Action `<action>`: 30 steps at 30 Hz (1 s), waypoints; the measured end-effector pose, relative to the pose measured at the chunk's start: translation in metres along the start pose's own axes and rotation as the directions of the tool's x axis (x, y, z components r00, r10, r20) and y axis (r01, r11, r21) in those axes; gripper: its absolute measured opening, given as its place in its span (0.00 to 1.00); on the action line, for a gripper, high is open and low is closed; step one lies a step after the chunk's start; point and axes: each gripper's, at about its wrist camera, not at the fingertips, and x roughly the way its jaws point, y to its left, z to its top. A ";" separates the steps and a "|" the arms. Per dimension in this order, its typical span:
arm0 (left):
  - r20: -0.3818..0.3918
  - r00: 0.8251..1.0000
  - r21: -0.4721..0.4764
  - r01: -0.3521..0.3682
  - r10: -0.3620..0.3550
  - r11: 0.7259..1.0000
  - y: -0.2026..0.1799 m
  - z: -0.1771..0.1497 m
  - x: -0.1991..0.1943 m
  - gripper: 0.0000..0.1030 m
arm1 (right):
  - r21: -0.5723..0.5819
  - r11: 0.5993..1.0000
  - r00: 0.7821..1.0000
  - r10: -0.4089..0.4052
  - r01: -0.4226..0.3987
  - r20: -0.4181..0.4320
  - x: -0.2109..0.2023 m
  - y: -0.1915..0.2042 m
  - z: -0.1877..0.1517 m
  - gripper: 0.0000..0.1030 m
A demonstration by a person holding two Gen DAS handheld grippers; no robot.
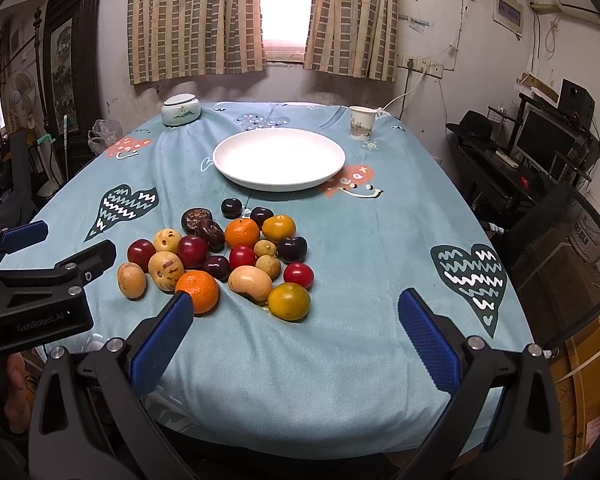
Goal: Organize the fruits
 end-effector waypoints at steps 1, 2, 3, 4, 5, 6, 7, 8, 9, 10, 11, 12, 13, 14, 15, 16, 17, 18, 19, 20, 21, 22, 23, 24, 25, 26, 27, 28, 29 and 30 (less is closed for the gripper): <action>0.000 1.000 0.000 0.000 0.000 1.000 0.000 0.000 0.000 0.98 | 0.002 1.000 1.000 0.000 0.000 -0.002 0.000 -0.001 0.001 0.99; 0.000 1.000 0.000 0.000 0.000 1.000 0.000 0.000 0.000 0.98 | 0.005 1.000 1.000 0.000 0.000 -0.002 0.000 -0.001 0.001 0.99; 0.000 1.000 0.000 0.000 0.000 1.000 0.000 0.000 0.000 0.98 | 0.006 1.000 1.000 0.000 0.000 -0.003 0.001 -0.002 0.001 0.99; 0.000 1.000 -0.001 0.000 0.000 1.000 0.000 0.000 0.000 0.98 | 0.009 1.000 1.000 0.000 0.000 -0.003 0.001 -0.002 0.001 0.99; 0.000 1.000 -0.001 0.000 0.000 1.000 0.000 0.000 0.000 0.98 | 0.013 1.000 1.000 0.001 -0.001 -0.004 0.001 -0.003 0.001 0.99; 0.000 1.000 0.000 0.000 0.000 1.000 0.000 0.000 0.000 0.98 | 0.016 1.000 1.000 0.003 -0.003 -0.004 0.002 -0.003 0.000 0.99; 0.000 1.000 -0.001 0.000 0.000 1.000 0.000 0.000 0.000 0.98 | 0.019 1.000 1.000 0.005 -0.005 -0.006 0.002 -0.003 0.000 0.99; -0.001 1.000 0.000 0.001 -0.001 1.000 -0.001 0.000 0.000 0.98 | 0.021 1.000 1.000 0.006 -0.006 -0.007 0.002 -0.003 0.000 0.99; -0.002 1.000 0.001 0.001 -0.001 1.000 -0.001 0.000 0.000 0.98 | 0.022 1.000 1.000 0.005 -0.005 -0.008 0.002 -0.003 0.000 0.99; -0.002 1.000 0.001 0.002 -0.002 1.000 -0.002 -0.001 0.001 0.98 | 0.024 1.000 1.000 0.004 -0.004 -0.010 0.002 -0.003 0.000 0.99; -0.002 1.000 0.001 0.002 -0.002 1.000 -0.002 -0.001 0.001 0.98 | 0.027 1.000 1.000 0.005 -0.005 -0.011 0.002 -0.004 0.000 0.99; -0.003 1.000 0.002 0.002 -0.002 1.000 -0.002 -0.001 0.001 0.98 | 0.029 1.000 1.000 0.006 -0.005 -0.012 0.002 -0.004 0.000 0.99; -0.002 1.000 0.002 0.002 -0.002 1.000 -0.002 -0.001 0.001 0.98 | 0.030 1.000 1.000 0.007 -0.006 -0.013 0.002 -0.004 0.000 0.99; -0.001 1.000 0.001 0.001 -0.001 1.000 -0.002 -0.001 0.001 0.98 | 0.029 1.000 1.000 0.006 -0.006 -0.013 0.002 -0.004 0.000 0.99; -0.001 1.000 0.001 0.001 -0.001 1.000 -0.002 -0.001 0.001 0.98 | 0.029 1.000 1.000 0.006 -0.006 -0.013 0.002 -0.004 0.000 0.99; -0.001 1.000 0.001 0.001 -0.001 1.000 -0.002 -0.001 0.001 0.98 | 0.029 1.000 1.000 0.005 -0.005 -0.013 0.002 -0.004 0.000 0.99; -0.001 1.000 0.001 0.001 -0.001 1.000 -0.002 -0.001 0.001 0.98 | 0.029 1.000 1.000 0.007 -0.006 -0.012 0.002 -0.004 0.001 0.99; -0.001 1.000 0.001 0.002 -0.002 1.000 -0.002 -0.001 0.001 0.98 | 0.029 1.000 1.000 0.007 -0.007 -0.013 0.002 -0.005 0.001 0.99; -0.002 1.000 0.002 0.002 -0.002 1.000 -0.003 -0.001 0.002 0.98 | 0.029 1.000 1.000 0.006 -0.006 -0.013 0.002 -0.004 0.001 0.99; -0.002 1.000 0.002 0.002 -0.002 1.000 -0.002 -0.001 0.001 0.98 | 0.029 1.000 1.000 0.006 -0.006 -0.013 0.002 -0.005 0.001 0.99; -0.002 1.000 0.002 0.002 -0.002 1.000 -0.003 -0.001 0.001 0.98 | 0.029 1.000 1.000 0.006 -0.005 -0.013 0.002 -0.005 0.001 0.99; -0.001 1.000 0.002 0.002 -0.002 1.000 -0.002 -0.001 0.001 0.98 | 0.030 1.000 1.000 0.006 -0.005 -0.013 0.002 -0.005 0.001 0.99; -0.001 1.000 0.002 0.001 -0.001 1.000 -0.002 -0.001 0.001 0.98 | 0.030 1.000 1.000 0.006 -0.005 -0.013 0.002 -0.005 0.001 0.99; -0.001 1.000 0.002 0.002 -0.002 1.000 -0.002 -0.001 0.001 0.98 | 0.030 1.000 1.000 0.006 -0.006 -0.013 0.002 -0.005 0.001 0.99; -0.001 1.000 0.002 0.002 -0.002 1.000 -0.003 -0.001 0.002 0.98 | 0.030 1.000 1.000 0.005 -0.005 -0.014 0.002 -0.004 0.001 0.99; -0.002 1.000 0.001 0.002 -0.002 1.000 -0.002 -0.001 0.001 0.98 | 0.031 1.000 1.000 0.005 -0.005 -0.014 0.002 -0.005 0.000 0.99; -0.002 1.000 0.001 0.002 -0.002 1.000 -0.002 -0.001 0.002 0.98 | 0.031 1.000 1.000 0.005 -0.004 -0.014 0.003 -0.005 0.000 0.99; -0.002 1.000 0.001 0.002 -0.002 1.000 -0.002 -0.001 0.002 0.98 | 0.031 1.000 1.000 0.005 -0.005 -0.015 0.003 -0.005 0.000 0.99; -0.003 1.000 0.001 0.001 -0.001 1.000 -0.002 -0.001 0.002 0.98 | 0.031 1.000 1.000 0.005 -0.005 -0.015 0.003 -0.005 0.000 0.99; -0.005 1.000 0.002 0.000 0.000 1.000 -0.003 -0.002 0.002 0.98 | 0.031 1.000 1.000 0.006 -0.005 -0.014 0.003 -0.005 0.000 0.99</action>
